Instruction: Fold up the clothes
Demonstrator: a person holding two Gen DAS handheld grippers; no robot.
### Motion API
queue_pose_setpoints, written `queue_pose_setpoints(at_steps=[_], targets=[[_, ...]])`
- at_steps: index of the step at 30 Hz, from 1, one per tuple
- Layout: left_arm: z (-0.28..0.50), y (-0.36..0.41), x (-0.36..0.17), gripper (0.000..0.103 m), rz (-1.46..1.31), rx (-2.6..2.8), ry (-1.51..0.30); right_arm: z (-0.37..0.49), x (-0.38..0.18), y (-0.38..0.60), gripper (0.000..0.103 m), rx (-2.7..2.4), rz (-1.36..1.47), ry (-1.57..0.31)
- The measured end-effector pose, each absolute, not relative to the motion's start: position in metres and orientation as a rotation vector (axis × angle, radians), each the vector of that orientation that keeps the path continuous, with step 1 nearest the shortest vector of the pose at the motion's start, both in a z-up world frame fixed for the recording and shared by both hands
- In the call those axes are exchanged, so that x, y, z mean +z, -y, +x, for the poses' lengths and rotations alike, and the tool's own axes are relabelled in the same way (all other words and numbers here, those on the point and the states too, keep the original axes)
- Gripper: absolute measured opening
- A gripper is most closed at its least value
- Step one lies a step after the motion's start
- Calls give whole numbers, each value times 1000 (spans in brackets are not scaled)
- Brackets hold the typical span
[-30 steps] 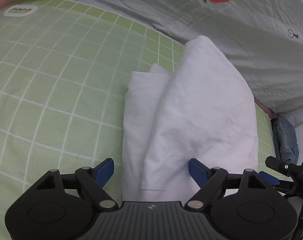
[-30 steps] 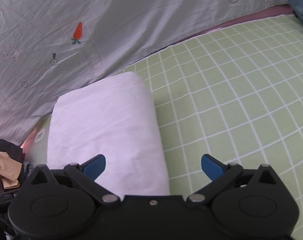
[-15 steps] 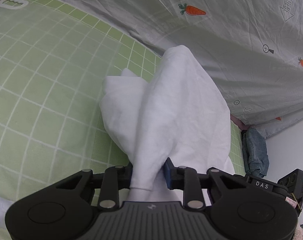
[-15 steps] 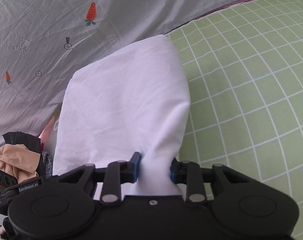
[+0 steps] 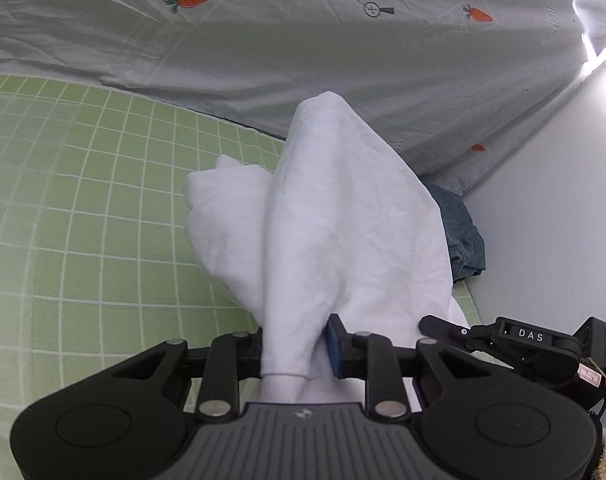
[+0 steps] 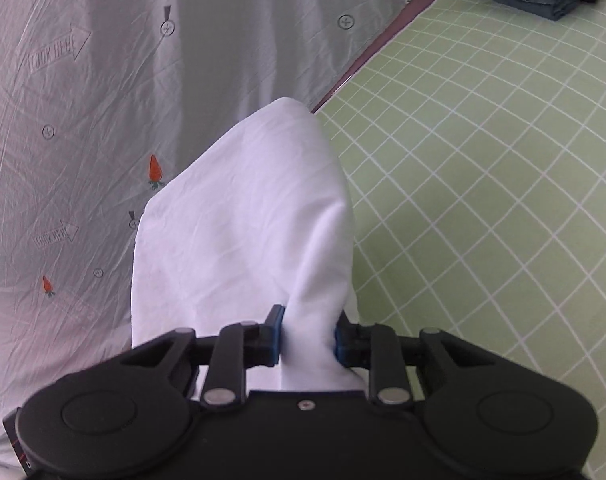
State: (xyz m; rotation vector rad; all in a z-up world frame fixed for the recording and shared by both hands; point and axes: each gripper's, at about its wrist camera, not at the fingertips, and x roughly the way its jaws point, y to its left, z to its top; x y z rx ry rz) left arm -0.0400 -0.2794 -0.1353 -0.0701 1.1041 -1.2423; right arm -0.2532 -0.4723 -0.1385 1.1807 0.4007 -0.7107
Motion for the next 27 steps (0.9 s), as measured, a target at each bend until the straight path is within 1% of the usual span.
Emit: queue_pose_setpoints(at_steps=[6,12,16,20,27], targets=[[-111,344,-133,27,-94,-1245,-1101,-343,-145,509,25,-747,1289,-252],[-200,419,-137,26,-190,-1167,-1108,-443,-161,594,26,-682,1433,-134],[-245,475,-140,26,-234,-1138,-1116,-488,-147,655,26,-665,1348,-197],[-271,526,-128,26,-238,-1153,-1094,-527,-137,708,26,-651,1357,-168],[-278,639,-119,26,-289,-1194,-1054,-543,-103,811,25,-664,1203,-174]])
